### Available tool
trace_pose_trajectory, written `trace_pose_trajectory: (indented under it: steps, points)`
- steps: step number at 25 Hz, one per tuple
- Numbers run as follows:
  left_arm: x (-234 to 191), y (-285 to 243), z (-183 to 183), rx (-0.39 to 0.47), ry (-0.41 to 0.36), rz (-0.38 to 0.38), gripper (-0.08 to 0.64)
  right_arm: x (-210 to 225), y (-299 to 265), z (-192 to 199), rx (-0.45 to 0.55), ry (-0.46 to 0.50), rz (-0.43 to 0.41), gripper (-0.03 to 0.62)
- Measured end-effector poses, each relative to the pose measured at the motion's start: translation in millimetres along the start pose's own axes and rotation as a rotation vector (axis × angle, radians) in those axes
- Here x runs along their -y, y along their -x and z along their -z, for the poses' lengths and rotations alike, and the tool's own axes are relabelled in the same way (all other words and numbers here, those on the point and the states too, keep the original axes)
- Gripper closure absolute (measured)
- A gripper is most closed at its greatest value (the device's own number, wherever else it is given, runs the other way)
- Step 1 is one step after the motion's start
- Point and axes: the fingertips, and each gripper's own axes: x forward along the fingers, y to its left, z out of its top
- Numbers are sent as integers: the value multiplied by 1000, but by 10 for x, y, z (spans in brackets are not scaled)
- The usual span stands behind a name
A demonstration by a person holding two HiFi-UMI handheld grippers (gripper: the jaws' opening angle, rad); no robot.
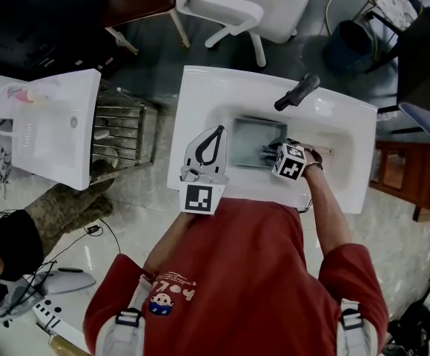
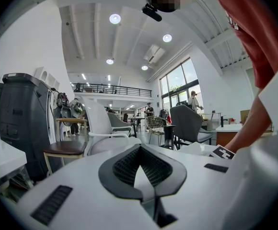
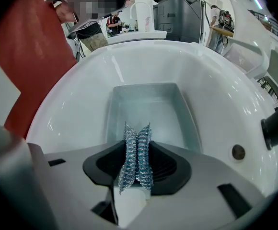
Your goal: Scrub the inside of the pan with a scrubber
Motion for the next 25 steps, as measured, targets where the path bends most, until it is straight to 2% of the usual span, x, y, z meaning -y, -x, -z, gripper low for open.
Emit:
trace_pose_trajectory:
  steps: [6, 19, 25]
  points:
    - [14, -16, 22, -3, -3, -2, 552, 292, -20, -11, -16, 68, 118, 431]
    - [42, -42, -11, 1, -11, 11, 552, 709, -55, -36, -17, 113, 338, 433]
    - [34, -20, -22, 3, -14, 8, 552, 742, -68, -34, -12, 122, 362, 432]
